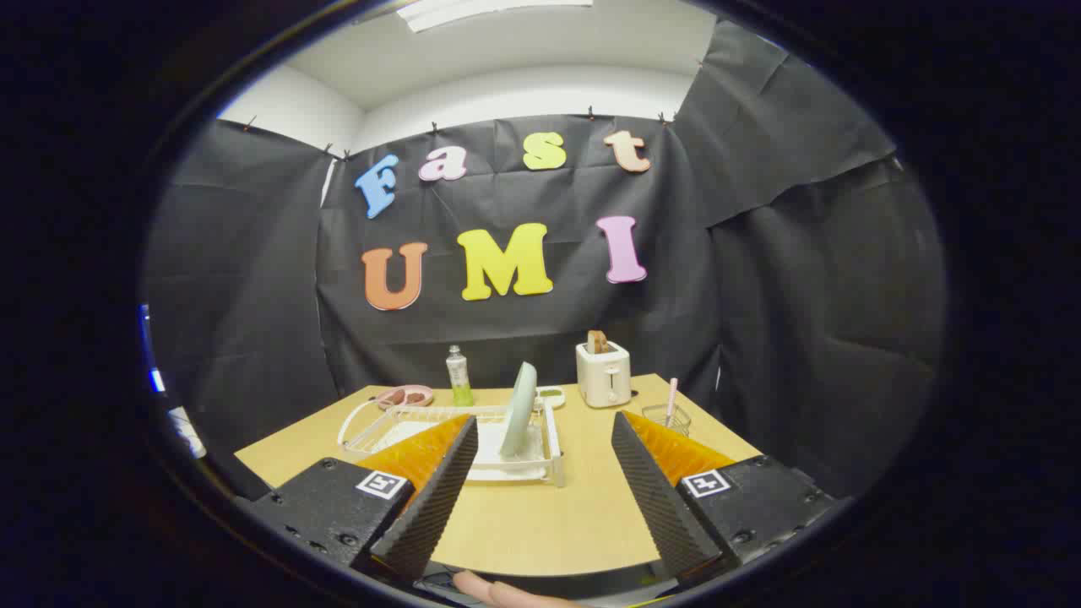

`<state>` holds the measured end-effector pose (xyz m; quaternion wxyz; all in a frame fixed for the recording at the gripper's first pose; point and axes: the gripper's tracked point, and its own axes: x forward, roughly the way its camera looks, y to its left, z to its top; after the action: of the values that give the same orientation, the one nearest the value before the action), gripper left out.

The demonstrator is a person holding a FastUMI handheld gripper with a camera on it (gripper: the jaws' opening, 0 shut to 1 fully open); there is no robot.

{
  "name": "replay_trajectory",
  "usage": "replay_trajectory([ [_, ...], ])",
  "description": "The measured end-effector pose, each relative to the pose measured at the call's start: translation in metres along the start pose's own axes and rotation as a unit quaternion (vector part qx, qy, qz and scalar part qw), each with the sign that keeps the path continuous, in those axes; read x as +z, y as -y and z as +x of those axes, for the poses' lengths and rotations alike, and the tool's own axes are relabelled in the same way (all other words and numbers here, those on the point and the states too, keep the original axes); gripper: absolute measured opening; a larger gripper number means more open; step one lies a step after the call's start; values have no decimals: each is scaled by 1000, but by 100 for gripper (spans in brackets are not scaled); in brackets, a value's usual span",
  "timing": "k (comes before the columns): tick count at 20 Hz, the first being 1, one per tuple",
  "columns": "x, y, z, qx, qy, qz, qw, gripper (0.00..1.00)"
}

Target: Take the plate from the dish rack, then take the spoon from the basket and place it into the plate.

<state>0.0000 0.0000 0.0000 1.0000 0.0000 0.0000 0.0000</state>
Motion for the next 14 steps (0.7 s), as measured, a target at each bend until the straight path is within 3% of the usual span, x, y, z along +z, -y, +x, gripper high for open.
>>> replay_trajectory([
  [14,-11,-8,-1,14,-11,-6,1000,100],
])
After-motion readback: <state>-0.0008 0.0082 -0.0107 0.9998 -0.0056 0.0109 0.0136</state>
